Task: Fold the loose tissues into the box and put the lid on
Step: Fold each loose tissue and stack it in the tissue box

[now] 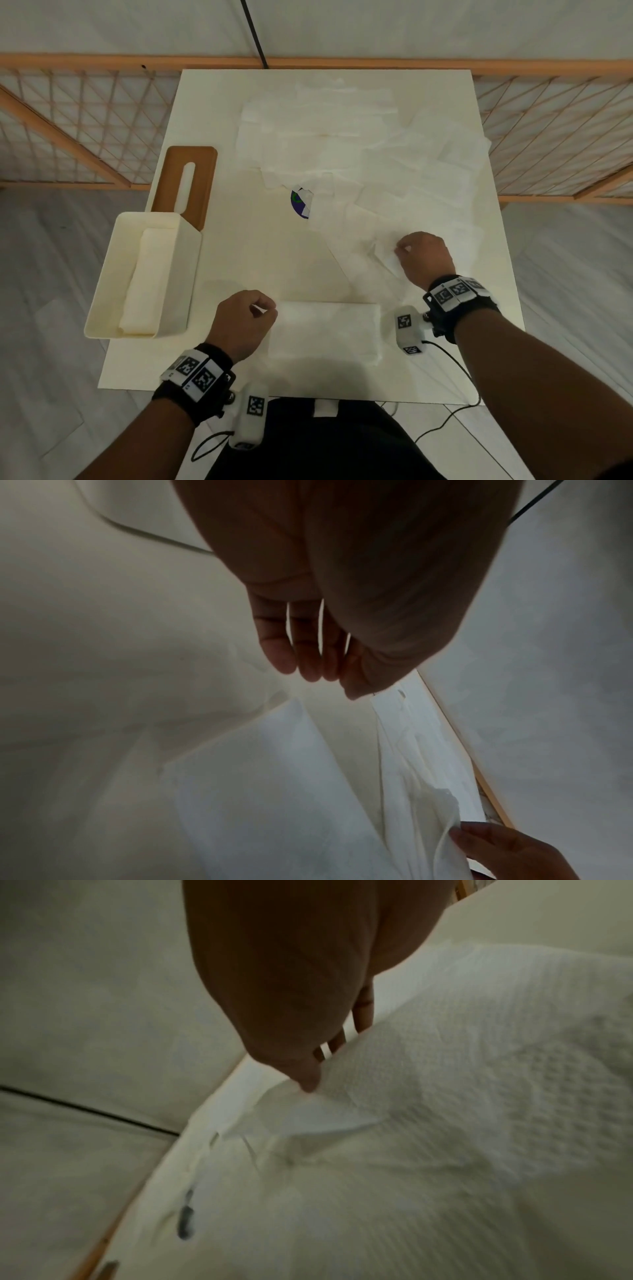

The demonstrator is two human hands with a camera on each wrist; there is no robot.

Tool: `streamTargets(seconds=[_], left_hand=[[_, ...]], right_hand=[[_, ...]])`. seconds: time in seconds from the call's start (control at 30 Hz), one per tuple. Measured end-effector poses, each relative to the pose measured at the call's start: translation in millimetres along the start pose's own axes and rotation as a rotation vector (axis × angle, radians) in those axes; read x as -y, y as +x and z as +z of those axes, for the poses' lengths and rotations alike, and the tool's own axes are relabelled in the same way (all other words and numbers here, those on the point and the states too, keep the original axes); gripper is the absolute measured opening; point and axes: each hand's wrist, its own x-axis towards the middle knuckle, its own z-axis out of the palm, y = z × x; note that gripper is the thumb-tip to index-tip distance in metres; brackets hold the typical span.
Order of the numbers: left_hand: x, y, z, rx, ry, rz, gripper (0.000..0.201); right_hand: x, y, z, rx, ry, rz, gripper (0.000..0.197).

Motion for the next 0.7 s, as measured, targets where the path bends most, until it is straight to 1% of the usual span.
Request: streamTargets(seconds=[0.13, 0.33, 0.4, 0.43, 0.5, 0.57, 0.63, 0.67, 0.7], left_hand=[[-15.5, 3.7, -0.2, 0.02, -0.028, 0.003, 0.007], [-42.1, 13.0, 0.0, 0.064, -0.091, 0.05, 0.005], [-53.8, 17.7, 3.2, 0.098, -0.166, 0.055, 0.008], [-61.9, 19.1, 5.7, 0.137, -0.248, 0.056, 0.015], [-83.8, 20.5, 12.6, 0.248, -0.442, 0.059, 0.039], [-113.7, 23.5, 22.7, 0.337, -0.541, 0.074, 0.06], [-143.2, 33.8, 36.1, 0.338, -0.549, 0.089, 0.083], [-156.3, 40.3, 41.5, 0.321, -0.537, 0.081, 0.091], [-166.4, 47.2, 45.3, 0.3, -0.522, 0.062, 0.092]], right_hand=[[0.0, 1.7, -27.6, -0.017, 0.136, 0.015, 0.017], [12.6, 1.5, -75.4, -0.156, 0.226, -0.05, 0.014], [19.6, -0.7, -86.7, -0.174, 0.253, -0.074, 0.014], [23.0, -2.3, -89.9, -0.176, 0.278, -0.082, 0.014], [29.9, -6.3, -89.9, -0.16, 0.33, -0.089, 0.014], [37.3, -10.5, -82.2, -0.129, 0.375, -0.088, 0.013], [45.1, -14.9, -73.2, -0.111, 0.408, -0.091, 0.013], [48.4, -16.7, -68.9, -0.098, 0.42, -0.099, 0.013], [50.5, -18.5, -65.2, -0.084, 0.44, -0.099, 0.013]])
